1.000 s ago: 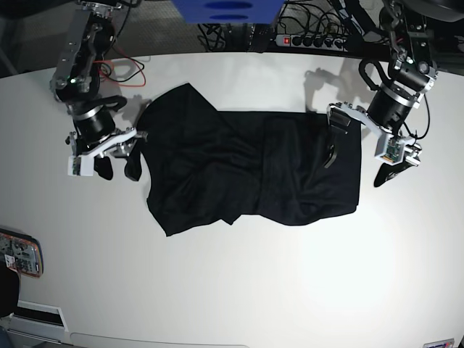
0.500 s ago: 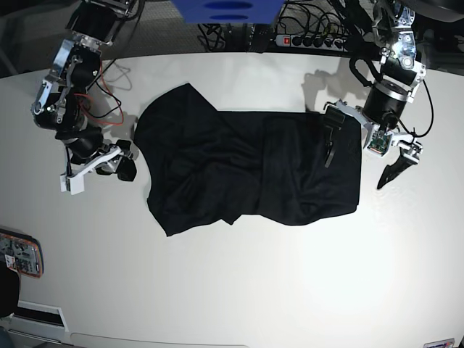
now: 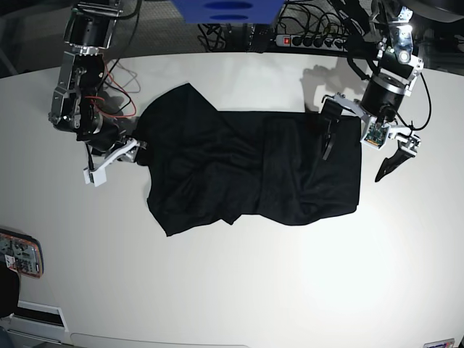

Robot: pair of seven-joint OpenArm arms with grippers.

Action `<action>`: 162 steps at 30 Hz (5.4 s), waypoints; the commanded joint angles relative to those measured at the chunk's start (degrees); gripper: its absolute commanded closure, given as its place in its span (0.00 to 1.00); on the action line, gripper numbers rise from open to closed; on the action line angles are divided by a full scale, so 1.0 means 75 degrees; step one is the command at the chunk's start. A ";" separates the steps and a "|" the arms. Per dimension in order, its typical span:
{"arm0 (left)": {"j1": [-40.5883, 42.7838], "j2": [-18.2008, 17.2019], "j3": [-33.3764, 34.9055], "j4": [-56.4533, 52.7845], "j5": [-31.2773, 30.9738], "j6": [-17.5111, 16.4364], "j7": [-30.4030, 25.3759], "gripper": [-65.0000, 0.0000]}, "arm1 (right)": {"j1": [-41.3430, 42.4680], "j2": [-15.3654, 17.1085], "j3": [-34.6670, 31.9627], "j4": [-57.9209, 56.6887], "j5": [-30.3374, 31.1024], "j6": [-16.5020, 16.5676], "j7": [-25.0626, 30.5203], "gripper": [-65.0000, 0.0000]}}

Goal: Fold the T-shirt properly
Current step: 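Grasp the opposite strip end with the right gripper, then fold the held end over the bundle with the right gripper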

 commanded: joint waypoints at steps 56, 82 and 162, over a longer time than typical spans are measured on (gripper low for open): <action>0.0251 -0.0046 -0.0072 0.0092 -0.0113 0.0037 -0.0229 0.00 | 0.1019 0.0120 -0.1899 -0.1294 0.0019 0.0018 0.0279 1.00; 0.0251 -0.0046 -0.0072 0.0092 -0.0113 0.0037 -0.0229 0.00 | 0.1429 0.0413 -0.1207 -0.0837 -0.5174 0.0018 -0.0155 1.00; 0.0239 -0.0081 0.0291 -0.0025 -0.0101 0.0037 -0.0182 0.00 | 0.1465 -0.2435 -0.7302 0.0793 -0.8257 -0.1166 0.0420 0.40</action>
